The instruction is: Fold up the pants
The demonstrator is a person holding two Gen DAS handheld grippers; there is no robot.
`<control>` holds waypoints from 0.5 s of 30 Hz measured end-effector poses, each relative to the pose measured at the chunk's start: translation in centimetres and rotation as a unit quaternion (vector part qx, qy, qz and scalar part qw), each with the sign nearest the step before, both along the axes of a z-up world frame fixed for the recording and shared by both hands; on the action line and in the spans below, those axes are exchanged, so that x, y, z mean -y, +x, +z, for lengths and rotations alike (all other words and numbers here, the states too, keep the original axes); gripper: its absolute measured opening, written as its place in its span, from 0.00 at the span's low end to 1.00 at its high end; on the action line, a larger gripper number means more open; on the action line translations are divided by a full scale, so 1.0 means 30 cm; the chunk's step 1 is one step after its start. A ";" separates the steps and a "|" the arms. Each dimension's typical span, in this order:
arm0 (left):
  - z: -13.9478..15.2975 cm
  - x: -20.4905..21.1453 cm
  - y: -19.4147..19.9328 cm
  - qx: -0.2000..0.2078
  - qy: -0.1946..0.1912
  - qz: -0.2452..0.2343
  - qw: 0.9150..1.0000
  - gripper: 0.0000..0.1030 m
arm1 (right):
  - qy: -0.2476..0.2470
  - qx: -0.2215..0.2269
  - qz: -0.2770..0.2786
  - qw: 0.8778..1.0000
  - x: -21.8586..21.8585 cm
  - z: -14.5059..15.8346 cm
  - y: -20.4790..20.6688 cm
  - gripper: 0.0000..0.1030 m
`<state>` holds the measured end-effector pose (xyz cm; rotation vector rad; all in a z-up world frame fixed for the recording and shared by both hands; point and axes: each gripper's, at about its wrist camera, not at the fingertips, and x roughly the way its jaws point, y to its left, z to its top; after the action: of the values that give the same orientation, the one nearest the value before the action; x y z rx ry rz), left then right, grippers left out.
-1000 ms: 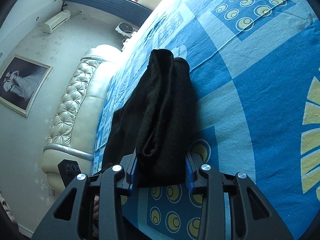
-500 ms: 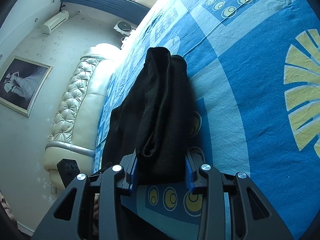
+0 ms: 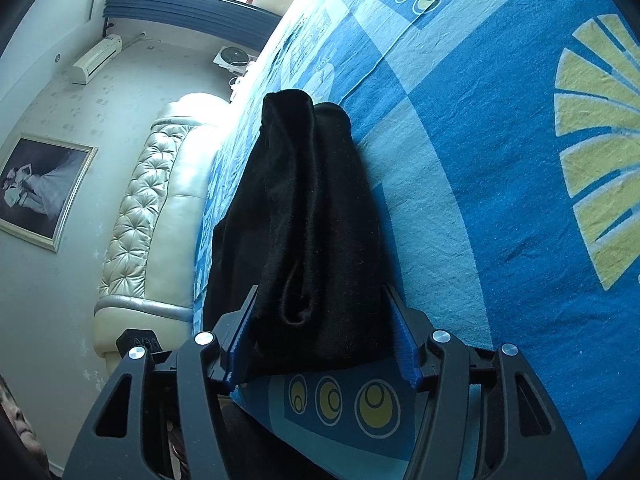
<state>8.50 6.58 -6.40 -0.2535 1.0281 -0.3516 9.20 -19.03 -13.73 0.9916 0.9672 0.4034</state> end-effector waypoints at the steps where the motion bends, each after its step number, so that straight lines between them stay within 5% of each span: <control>1: 0.001 0.004 -0.001 0.003 0.002 -0.001 1.000 0.59 | -0.002 0.001 0.001 1.000 -0.006 0.000 0.002 0.58; 8: -0.002 0.009 -0.005 0.009 0.006 -0.012 1.000 0.47 | -0.029 0.009 0.009 1.000 -0.022 0.014 0.002 0.42; 15: 0.023 -0.002 -0.021 0.004 0.003 -0.009 1.000 0.40 | -0.023 0.018 0.006 1.000 -0.011 0.048 -0.033 0.38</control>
<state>7.88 6.63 -5.70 -0.2383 1.0229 -0.3657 8.20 -18.72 -12.28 0.9335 0.9471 0.4065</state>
